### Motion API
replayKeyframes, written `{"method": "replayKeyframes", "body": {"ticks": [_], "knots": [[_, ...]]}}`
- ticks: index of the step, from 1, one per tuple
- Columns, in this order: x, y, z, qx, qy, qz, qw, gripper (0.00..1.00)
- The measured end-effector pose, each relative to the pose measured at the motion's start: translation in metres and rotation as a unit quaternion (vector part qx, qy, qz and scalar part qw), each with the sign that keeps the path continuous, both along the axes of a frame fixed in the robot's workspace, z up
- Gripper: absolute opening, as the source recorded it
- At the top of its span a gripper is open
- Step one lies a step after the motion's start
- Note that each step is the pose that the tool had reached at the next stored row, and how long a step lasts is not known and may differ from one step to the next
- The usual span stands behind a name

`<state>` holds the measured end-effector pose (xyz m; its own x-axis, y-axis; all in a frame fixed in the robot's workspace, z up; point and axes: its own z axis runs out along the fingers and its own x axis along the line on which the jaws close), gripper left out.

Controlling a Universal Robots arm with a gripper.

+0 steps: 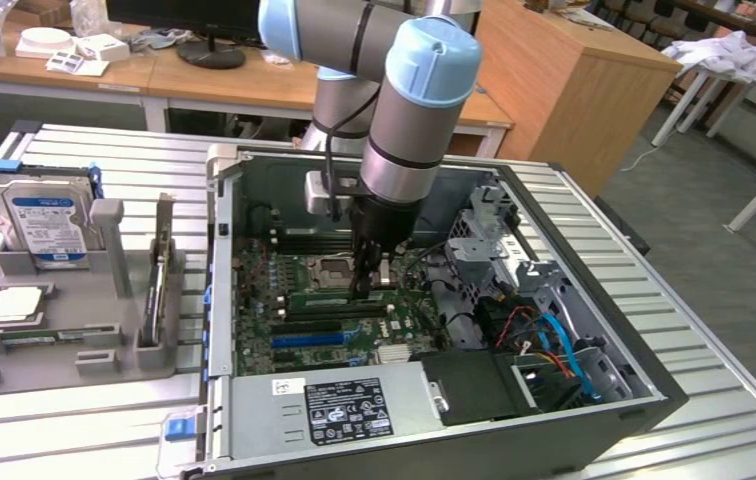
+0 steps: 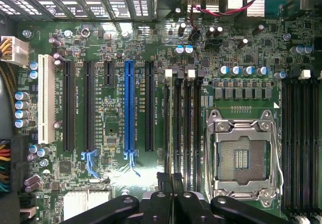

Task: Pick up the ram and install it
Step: 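Insert the ram into the slot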

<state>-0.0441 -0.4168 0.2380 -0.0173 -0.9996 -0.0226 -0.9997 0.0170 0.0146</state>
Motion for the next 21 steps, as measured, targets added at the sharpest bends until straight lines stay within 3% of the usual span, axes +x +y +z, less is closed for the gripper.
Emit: {"method": "replayKeyframes", "body": {"ticks": [19,21], "knots": [[0.0,-0.0007,-0.0028,0.0,0.0,0.0,1.0,0.12],[0.0004,-0.0008,-0.0027,-0.0001,0.0011,0.0,1.0,0.12]]}}
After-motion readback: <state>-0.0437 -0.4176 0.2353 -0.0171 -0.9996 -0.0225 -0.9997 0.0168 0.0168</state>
